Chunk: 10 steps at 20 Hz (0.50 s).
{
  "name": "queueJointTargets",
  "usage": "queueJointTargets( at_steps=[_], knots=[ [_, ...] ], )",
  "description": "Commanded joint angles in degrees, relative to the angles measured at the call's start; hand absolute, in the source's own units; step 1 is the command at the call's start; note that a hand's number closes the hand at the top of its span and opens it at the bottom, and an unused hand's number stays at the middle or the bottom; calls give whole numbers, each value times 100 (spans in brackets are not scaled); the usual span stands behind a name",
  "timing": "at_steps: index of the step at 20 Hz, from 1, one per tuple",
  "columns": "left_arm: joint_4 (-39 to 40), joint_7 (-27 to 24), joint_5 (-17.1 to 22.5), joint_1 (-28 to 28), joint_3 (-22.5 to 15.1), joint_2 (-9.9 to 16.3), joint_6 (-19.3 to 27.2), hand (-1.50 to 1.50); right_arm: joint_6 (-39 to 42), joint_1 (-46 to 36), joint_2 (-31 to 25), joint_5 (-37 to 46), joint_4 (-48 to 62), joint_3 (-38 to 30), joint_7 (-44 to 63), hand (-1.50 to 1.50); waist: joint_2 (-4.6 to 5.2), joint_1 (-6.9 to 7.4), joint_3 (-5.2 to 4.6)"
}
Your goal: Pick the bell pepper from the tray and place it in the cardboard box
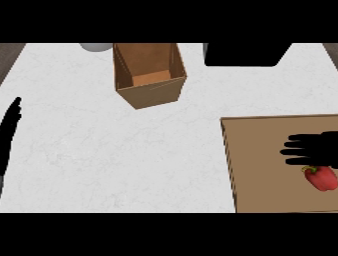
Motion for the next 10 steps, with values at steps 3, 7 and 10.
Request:
queueJointTargets(
  at_steps=[3,7,10],
  knots=[
    [219,-83,-122,-65,96,-60,-10,0,-58,360,-508,-382,-387,-43,-1388,-150,-1,-91,-4],
    [-441,294,-328,138,57,-137,130,0,-162,448,-307,159,-612,60,-500,-150,-6,-9,0],
    [-112,-239,-256,310,253,-221,-144,0,-285,459,-385,218,-425,-219,-613,-150,0,-11,-3]
  ],
)
